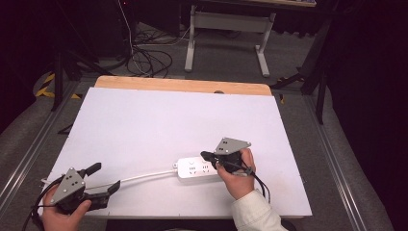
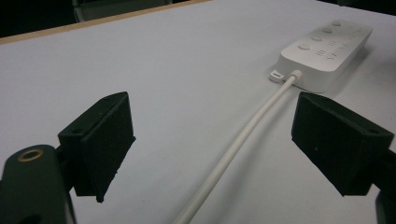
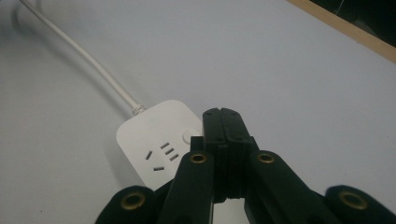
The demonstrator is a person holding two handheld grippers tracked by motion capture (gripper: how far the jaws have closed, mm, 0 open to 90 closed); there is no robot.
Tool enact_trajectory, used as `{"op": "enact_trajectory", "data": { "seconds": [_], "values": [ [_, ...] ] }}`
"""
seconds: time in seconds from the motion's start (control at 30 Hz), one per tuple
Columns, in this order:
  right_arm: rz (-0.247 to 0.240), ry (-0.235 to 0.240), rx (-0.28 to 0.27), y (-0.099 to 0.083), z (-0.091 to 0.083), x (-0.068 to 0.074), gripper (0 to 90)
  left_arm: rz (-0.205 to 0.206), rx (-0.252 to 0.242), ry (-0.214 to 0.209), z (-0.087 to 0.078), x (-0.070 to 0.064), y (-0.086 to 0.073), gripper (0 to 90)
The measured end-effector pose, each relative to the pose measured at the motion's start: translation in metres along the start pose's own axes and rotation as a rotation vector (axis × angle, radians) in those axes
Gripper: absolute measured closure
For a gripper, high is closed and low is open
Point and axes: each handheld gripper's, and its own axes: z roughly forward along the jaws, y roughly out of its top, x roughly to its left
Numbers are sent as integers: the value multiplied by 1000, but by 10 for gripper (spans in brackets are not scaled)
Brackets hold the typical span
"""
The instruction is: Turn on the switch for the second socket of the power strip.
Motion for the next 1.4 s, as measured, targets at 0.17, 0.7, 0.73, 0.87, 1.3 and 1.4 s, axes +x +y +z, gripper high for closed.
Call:
{"op": "enact_trajectory", "data": {
  "seconds": [0.17, 0.7, 0.73, 0.87, 1.3, 1.4],
  "values": [
    [15, 34, -5, 0, -2, -2, 808, 2, -1, -1, 0, -1, 0, 134],
    [95, 22, -75, 5, -25, -4, 267, 6, 9, -10, 0, 0, 0, 132],
    [95, 22, -75, 5, -25, -4, 267, 5, 5, -12, 0, 0, 0, 132],
    [99, 9, -76, 3, -31, -5, 199, 6, 7, -12, 0, 0, 0, 130],
    [134, -16, -108, -14, -57, -14, 124, 17, 15, -15, -1, 0, 1, 125],
    [135, -1, -105, -19, -62, -16, 95, 16, 15, -17, -1, 0, 1, 125]
  ]
}}
